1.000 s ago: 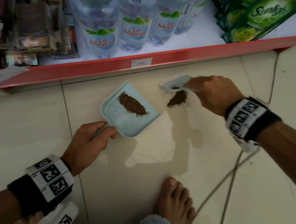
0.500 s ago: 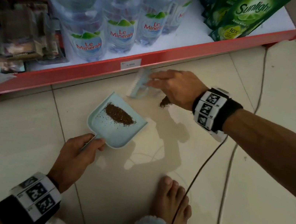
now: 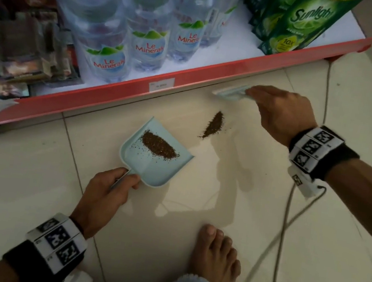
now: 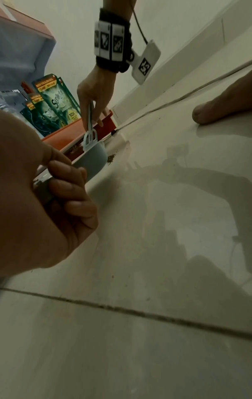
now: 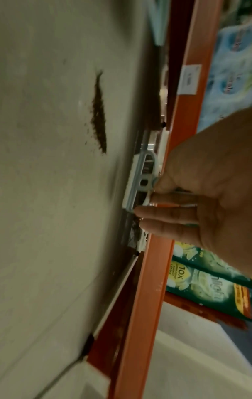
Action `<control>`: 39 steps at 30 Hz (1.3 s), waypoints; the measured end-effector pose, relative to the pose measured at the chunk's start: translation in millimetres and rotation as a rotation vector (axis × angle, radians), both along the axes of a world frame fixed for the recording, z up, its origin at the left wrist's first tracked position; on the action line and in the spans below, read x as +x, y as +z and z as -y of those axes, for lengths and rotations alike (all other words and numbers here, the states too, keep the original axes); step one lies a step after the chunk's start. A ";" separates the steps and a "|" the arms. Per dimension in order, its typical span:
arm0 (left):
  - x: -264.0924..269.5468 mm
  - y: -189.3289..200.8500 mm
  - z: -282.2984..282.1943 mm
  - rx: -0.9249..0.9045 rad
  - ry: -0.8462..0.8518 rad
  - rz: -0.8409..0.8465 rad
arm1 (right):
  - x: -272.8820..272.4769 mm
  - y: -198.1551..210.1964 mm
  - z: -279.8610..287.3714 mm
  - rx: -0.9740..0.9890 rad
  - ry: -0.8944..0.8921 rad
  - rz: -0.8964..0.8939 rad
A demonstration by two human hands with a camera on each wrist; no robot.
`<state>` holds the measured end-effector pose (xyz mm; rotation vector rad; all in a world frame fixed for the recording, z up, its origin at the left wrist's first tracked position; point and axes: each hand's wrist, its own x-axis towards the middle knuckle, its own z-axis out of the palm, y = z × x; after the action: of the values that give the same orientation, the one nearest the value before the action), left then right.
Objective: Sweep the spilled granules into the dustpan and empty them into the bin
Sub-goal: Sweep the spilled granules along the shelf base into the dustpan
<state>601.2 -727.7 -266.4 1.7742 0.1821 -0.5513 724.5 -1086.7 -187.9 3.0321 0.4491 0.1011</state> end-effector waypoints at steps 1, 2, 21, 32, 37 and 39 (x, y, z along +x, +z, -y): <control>1.0 -0.6 1.5 0.002 -0.011 0.008 | 4.9 -1.9 -0.9 -0.083 -0.053 -0.016; 1.6 -1.3 2.5 0.006 -0.020 0.017 | 7.9 -3.6 -2.8 -0.154 -0.084 -0.055; 8.2 -5.7 12.4 -0.001 -0.014 -0.023 | -16.8 -21.8 0.4 0.084 -0.355 -0.090; 10.2 -4.4 15.1 -0.019 -0.024 -0.030 | -39.6 -15.8 -57.3 0.165 -0.128 -0.097; 9.8 -2.8 12.6 -0.019 -0.016 -0.025 | 4.5 -14.3 -41.5 0.012 -0.231 0.016; 9.8 -1.6 12.3 -0.015 -0.021 -0.012 | 11.7 -18.6 -44.2 0.002 -0.208 -0.057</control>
<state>611.0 -739.9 -268.0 1.7609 0.1671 -0.5770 736.2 -1042.6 -206.5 3.0676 0.1353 0.0026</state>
